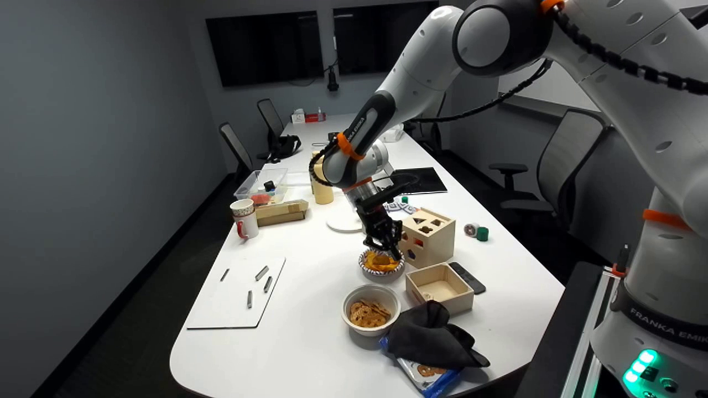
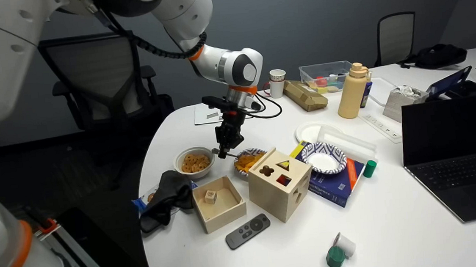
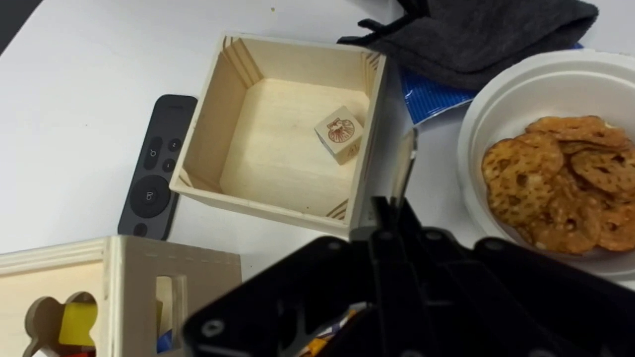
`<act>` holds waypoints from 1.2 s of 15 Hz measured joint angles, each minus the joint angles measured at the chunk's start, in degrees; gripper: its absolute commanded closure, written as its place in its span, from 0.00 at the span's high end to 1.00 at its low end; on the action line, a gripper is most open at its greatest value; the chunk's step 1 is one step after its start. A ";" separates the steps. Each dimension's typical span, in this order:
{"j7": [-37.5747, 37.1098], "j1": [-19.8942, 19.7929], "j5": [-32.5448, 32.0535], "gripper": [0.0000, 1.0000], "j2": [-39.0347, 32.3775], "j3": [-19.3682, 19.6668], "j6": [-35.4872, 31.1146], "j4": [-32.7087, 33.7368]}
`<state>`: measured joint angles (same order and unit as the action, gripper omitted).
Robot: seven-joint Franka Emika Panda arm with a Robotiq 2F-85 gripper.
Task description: Use the spoon to stir in the bowl
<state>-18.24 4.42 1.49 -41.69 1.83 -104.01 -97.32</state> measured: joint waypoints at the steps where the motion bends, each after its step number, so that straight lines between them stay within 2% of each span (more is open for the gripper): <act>1: -1.01 0.32 -0.33 0.01 -0.06 0.29 -0.01 0.02; 6: -2.79 1.38 -1.65 0.01 -0.12 0.79 -1.97 0.07; 12: 6.51 -0.53 0.94 0.01 -0.08 -1.71 -2.01 0.53; 15: 7.51 -0.80 1.11 0.01 0.10 -1.74 2.59 1.37; 18: 5.64 -0.77 1.01 0.01 0.11 -1.20 10.62 2.83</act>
<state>-12.60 3.66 2.51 -41.59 0.64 -93.39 -94.49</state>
